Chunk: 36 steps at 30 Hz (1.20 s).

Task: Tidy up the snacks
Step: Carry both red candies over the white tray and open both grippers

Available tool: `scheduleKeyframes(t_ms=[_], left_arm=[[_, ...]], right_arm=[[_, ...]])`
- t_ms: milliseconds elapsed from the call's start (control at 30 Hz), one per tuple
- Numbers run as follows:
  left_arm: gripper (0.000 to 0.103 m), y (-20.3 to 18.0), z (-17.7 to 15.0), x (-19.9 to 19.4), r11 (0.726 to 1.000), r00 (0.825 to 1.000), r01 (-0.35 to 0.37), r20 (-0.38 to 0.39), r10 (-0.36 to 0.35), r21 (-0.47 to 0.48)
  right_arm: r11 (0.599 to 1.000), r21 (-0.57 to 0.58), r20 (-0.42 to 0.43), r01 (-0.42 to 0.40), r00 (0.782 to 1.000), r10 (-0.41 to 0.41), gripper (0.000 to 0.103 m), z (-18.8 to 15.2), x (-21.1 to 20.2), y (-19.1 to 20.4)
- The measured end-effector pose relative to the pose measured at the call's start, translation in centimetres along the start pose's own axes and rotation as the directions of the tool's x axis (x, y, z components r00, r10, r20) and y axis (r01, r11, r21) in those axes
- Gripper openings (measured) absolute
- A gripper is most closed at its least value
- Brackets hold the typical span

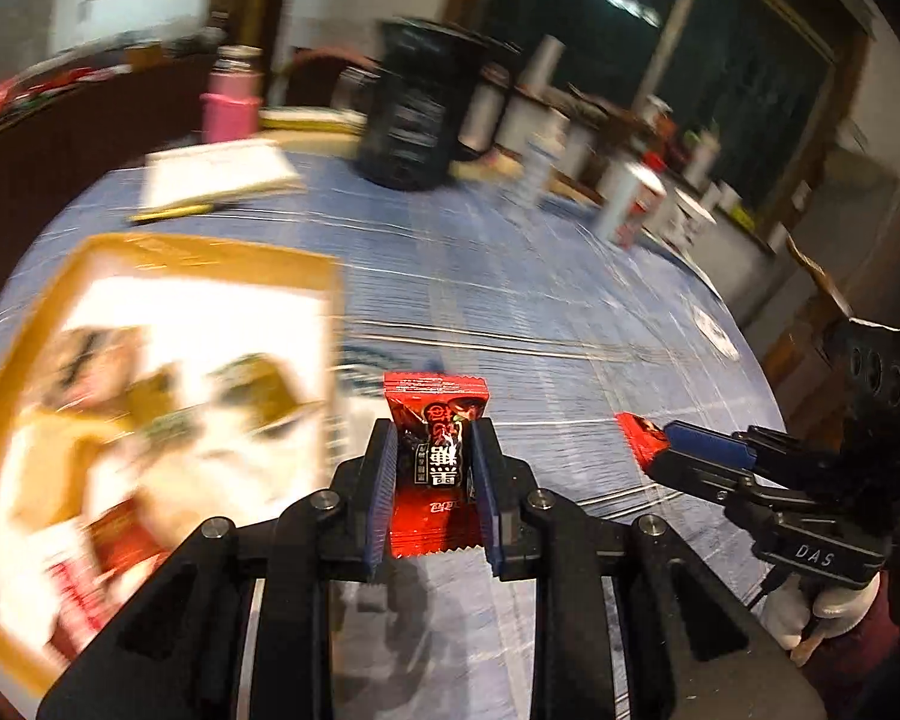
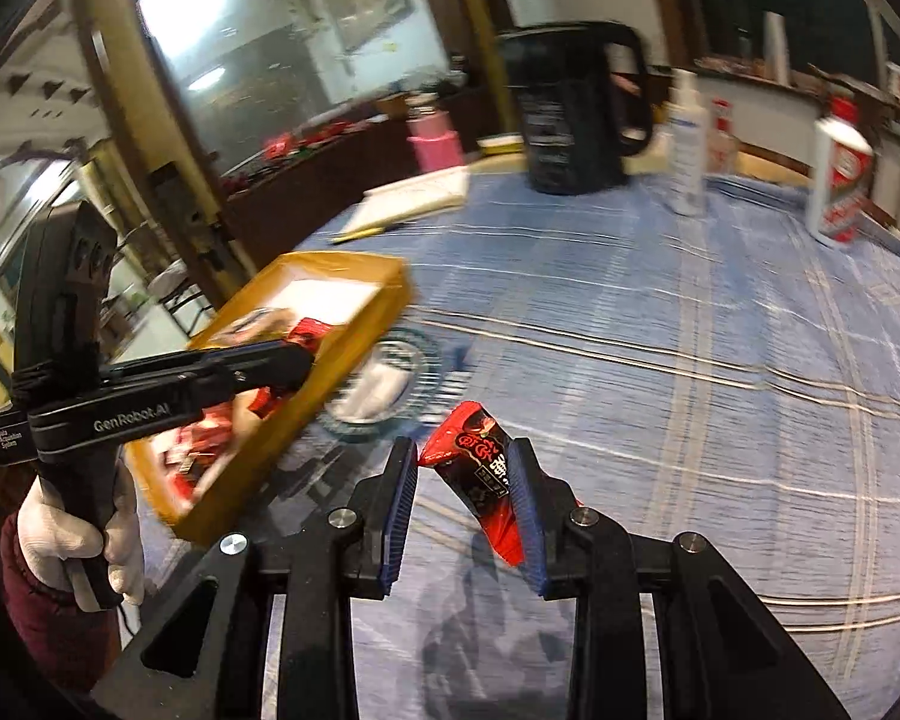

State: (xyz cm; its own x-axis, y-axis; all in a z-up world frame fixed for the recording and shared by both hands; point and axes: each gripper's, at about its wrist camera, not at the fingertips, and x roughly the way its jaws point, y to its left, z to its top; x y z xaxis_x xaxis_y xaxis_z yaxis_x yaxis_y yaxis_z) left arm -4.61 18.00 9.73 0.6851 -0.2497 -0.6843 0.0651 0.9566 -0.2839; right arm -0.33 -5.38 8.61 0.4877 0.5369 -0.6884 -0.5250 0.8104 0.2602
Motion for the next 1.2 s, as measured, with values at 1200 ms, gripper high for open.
scheduleKeyframes(t_ms=[1200], left_arm=[[0.055, 10.4, -6.5, -9.3, 0.941, 0.927, -0.252, 0.224, 0.302, -0.224]], right_arm=[[0.980, -0.121, -0.082, -0.161, 0.985, 0.152, 0.043, -4.0, 6.7, 16.0]])
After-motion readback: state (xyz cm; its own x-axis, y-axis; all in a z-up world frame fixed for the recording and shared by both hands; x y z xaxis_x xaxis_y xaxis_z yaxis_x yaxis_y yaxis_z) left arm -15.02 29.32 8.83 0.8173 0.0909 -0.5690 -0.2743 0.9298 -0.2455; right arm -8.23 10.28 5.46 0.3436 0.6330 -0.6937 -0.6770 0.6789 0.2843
